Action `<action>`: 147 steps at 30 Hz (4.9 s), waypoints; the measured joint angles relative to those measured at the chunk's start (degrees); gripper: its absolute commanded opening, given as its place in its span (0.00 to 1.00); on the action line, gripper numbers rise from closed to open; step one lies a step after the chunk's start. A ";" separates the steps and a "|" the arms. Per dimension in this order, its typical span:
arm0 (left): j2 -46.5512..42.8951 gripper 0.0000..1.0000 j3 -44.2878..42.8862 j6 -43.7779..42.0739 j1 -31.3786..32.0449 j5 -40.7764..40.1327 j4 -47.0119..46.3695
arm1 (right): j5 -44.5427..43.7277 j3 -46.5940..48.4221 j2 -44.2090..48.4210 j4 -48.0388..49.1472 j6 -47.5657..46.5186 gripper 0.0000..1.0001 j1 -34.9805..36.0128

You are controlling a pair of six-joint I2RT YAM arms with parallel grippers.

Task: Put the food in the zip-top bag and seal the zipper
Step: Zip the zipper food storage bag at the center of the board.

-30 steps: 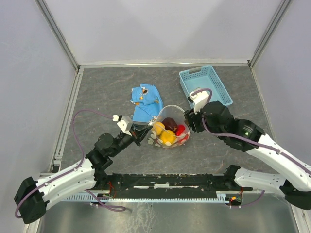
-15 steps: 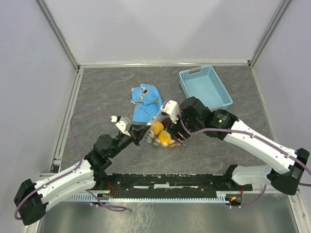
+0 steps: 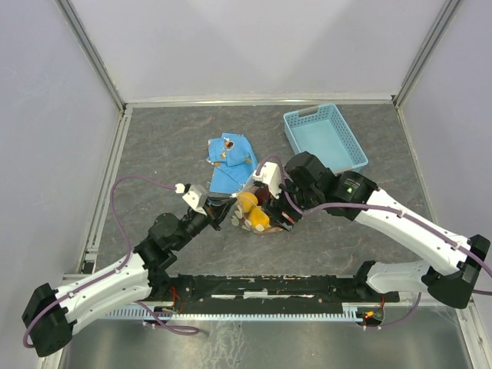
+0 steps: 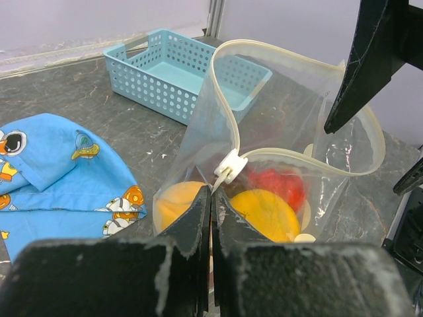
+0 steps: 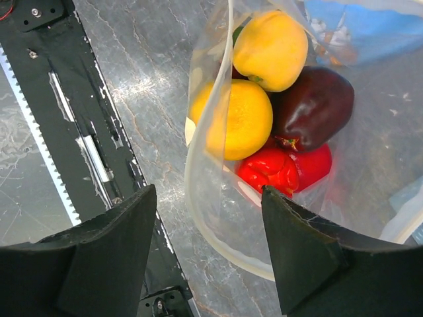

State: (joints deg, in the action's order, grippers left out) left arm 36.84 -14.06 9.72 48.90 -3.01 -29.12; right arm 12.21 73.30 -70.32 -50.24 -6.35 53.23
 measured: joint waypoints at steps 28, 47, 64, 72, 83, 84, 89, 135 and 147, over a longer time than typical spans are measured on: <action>-1.03 0.03 0.39 -0.02 0.00 -1.38 0.13 | -12.15 -1.60 5.22 6.56 0.48 0.23 0.00; -0.57 0.03 0.48 -0.02 0.00 -1.38 0.15 | 0.00 -2.56 4.52 6.49 -1.73 0.50 0.00; -0.81 0.03 0.48 -0.02 -0.02 -1.33 0.31 | -3.61 -2.56 -1.44 7.02 -4.66 0.02 0.00; -2.34 0.14 0.48 -0.02 -0.04 -0.33 0.31 | -6.25 -2.62 1.38 9.18 -4.63 0.02 0.02; -0.26 0.60 0.48 0.31 -5.46 8.00 -0.50 | -5.62 -4.20 2.56 10.01 -4.66 0.02 0.02; 0.33 0.61 0.48 0.55 -5.99 8.79 -0.70 | -5.53 -4.31 2.64 10.10 -4.66 0.02 0.02; 4.57 0.61 0.48 2.97 -9.51 14.71 -2.97 | -4.59 -5.38 3.65 10.78 -4.66 0.02 0.02; 7.58 0.03 0.42 8.90 -13.81 28.70 -10.01 | 8.63 -0.22 -0.61 16.13 -17.70 0.61 0.02; 6.82 0.03 0.42 8.87 -13.51 28.70 -9.18 | 17.55 9.27 -11.04 15.80 -26.21 0.52 0.02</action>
State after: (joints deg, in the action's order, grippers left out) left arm 43.66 -13.65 18.59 35.40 25.69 -38.30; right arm 29.76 82.56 -81.36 -34.44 -32.56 53.25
